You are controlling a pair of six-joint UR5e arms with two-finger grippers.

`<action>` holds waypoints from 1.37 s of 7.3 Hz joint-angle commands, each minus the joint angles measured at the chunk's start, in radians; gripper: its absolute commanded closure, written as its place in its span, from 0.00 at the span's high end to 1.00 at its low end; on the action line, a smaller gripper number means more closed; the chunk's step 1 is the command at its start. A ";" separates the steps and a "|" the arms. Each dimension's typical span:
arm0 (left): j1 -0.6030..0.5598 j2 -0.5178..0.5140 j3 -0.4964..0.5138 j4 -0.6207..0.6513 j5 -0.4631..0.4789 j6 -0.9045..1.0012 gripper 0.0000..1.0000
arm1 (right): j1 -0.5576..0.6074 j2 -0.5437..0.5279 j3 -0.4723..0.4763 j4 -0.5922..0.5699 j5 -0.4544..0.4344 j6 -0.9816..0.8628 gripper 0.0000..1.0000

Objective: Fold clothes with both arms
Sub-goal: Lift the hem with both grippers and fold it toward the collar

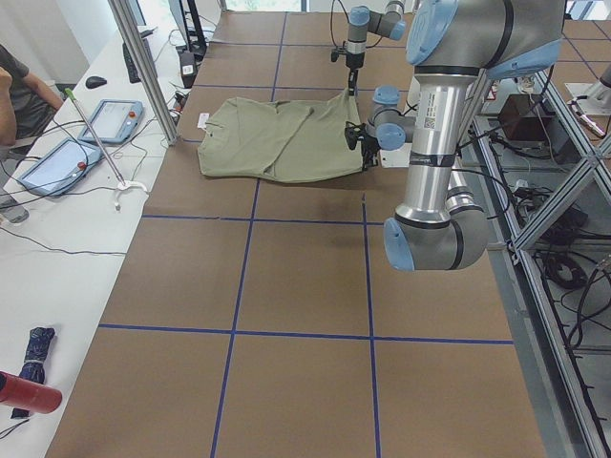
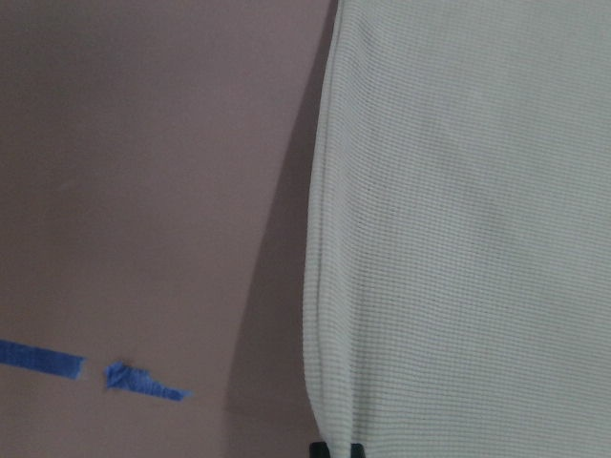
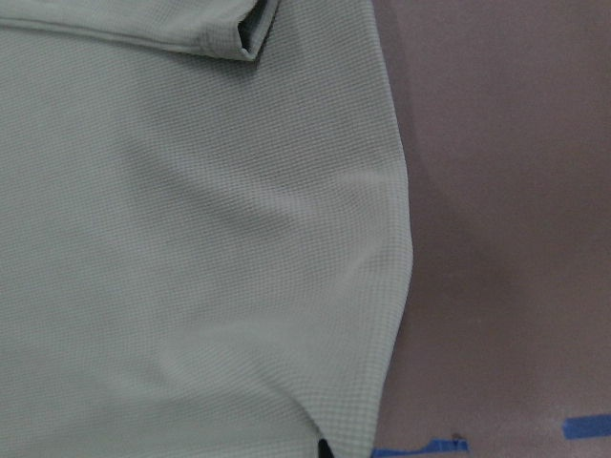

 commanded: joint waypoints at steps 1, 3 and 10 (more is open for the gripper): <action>0.025 -0.004 -0.097 0.114 -0.032 -0.004 0.00 | 0.001 -0.064 0.083 -0.003 0.127 0.001 0.00; 0.102 -0.005 -0.222 0.240 -0.078 -0.029 0.00 | 0.002 -0.084 0.123 -0.003 0.314 0.001 0.00; -0.125 -0.123 -0.232 0.280 -0.140 0.031 0.00 | 0.305 0.019 0.054 0.002 0.419 -0.019 0.00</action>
